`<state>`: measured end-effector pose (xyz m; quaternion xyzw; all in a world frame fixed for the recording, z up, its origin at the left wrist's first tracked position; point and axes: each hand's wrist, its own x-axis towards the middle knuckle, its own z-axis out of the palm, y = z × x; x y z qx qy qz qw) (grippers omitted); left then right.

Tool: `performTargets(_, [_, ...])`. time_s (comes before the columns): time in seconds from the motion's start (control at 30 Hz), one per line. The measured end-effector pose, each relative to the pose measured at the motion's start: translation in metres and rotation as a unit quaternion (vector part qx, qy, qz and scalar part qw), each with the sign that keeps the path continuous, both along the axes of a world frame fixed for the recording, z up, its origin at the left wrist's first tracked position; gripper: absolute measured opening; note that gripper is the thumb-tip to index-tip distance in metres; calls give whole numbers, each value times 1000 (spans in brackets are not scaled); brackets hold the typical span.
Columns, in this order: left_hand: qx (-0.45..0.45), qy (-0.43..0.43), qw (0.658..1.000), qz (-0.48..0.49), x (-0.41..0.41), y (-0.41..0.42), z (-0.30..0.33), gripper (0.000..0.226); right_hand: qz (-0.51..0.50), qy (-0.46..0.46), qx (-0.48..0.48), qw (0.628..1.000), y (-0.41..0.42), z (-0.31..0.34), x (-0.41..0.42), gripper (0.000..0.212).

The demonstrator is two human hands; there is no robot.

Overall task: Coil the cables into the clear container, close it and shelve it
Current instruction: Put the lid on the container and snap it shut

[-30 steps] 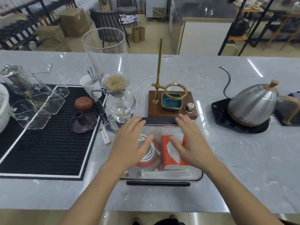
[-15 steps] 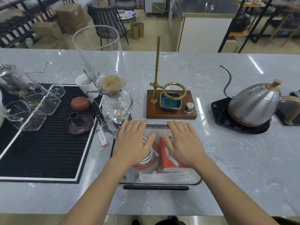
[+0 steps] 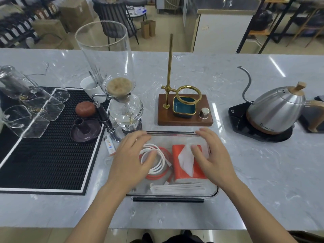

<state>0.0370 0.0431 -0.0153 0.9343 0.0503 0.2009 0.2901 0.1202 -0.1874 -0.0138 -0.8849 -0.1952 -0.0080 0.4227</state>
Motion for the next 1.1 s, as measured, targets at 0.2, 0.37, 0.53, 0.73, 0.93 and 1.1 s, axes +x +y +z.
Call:
performTargets(0.2, [-183, 113, 976, -37, -73, 5, -4, 107, 103, 174, 64, 977, -43, -9, -57, 120])
performTargets(0.37, [-161, 122, 979, -34, -80, 5, -14, 120, 117, 152, -37, 981, -47, -9, -60, 138])
performTargets(0.53, [-174, 100, 979, -36, -79, 5, -23, 119, 99, 108, -30, 989, -46, -19, -60, 127])
performTargets(0.73, [-318, 87, 943, -42, -78, 18, -24, 116, 102, 202, 84, 970, -60, -26, -56, 127])
performTargets(0.93, [-605, 42, 794, 49, -63, 25, -40, 45, -41, 280, 243, 928, -44, -34, -39, 65])
performTargets(1.1, [-699, 97, 708, 29, -53, 10, -40, 56, -81, 386, 348, 851, -21, -26, -42, 41])
